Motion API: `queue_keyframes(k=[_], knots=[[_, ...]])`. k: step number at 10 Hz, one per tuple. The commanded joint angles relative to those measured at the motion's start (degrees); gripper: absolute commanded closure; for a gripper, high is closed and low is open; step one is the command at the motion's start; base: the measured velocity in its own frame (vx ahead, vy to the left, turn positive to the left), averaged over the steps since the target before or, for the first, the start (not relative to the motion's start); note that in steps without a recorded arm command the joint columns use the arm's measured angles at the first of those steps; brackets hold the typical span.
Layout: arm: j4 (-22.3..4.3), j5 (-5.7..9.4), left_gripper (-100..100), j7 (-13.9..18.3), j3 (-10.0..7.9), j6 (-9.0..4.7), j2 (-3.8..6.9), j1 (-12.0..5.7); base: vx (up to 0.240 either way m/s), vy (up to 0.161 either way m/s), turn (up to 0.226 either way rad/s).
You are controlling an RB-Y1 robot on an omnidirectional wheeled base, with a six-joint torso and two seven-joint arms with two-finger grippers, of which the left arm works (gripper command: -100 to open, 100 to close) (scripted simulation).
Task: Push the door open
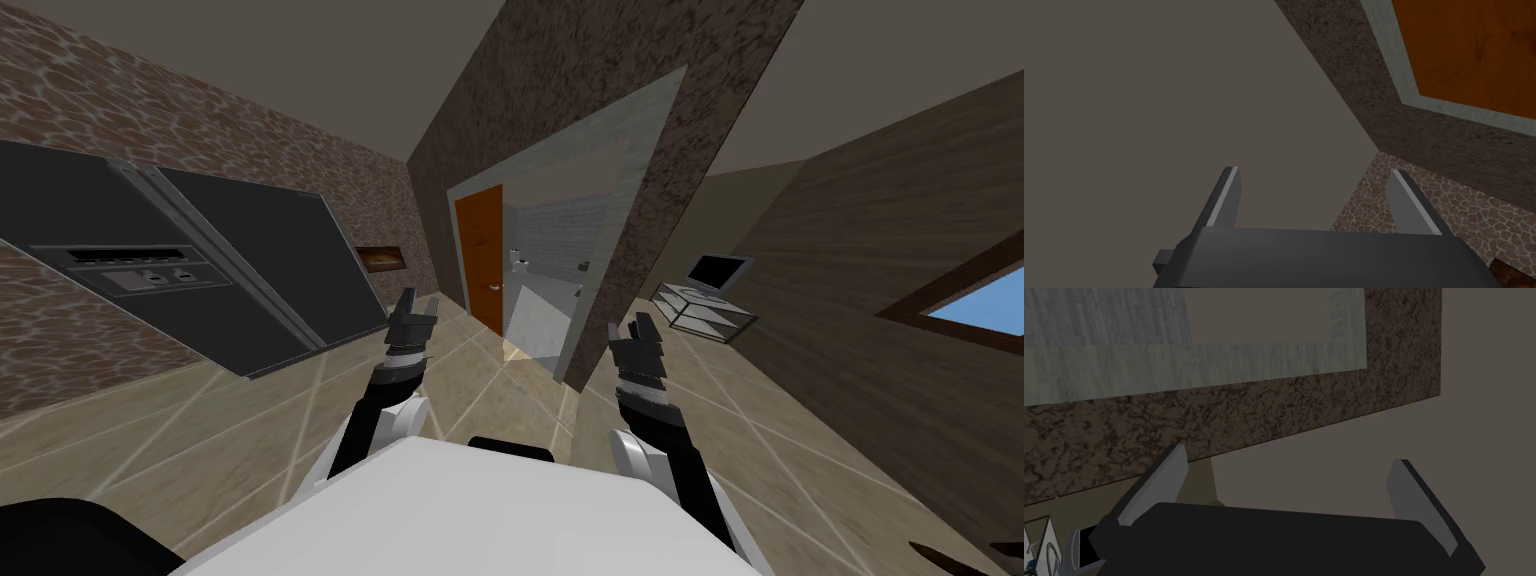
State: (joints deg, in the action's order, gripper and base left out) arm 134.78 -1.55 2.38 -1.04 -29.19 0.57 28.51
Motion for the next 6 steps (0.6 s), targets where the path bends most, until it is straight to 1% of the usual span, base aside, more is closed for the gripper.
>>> queue_keyframes(k=[1, 4, 5, 6], knots=[[-1.7, -0.19, -100, 0.2, 0.39, -0.29, 0.45, -0.60, 0.183, 0.040, 0.001], [-4.9, -0.57, -100, 0.6, 1.15, -0.86, 1.18, -1.80, 0.158, 0.054, -0.008], [-6.5, -0.76, -100, 0.8, 1.52, -1.14, 1.47, -2.37, 0.156, 0.065, -0.008], [-7.3, -0.85, -100, 0.9, 1.70, -1.27, 1.61, -2.66, 0.152, 0.070, -0.006]])
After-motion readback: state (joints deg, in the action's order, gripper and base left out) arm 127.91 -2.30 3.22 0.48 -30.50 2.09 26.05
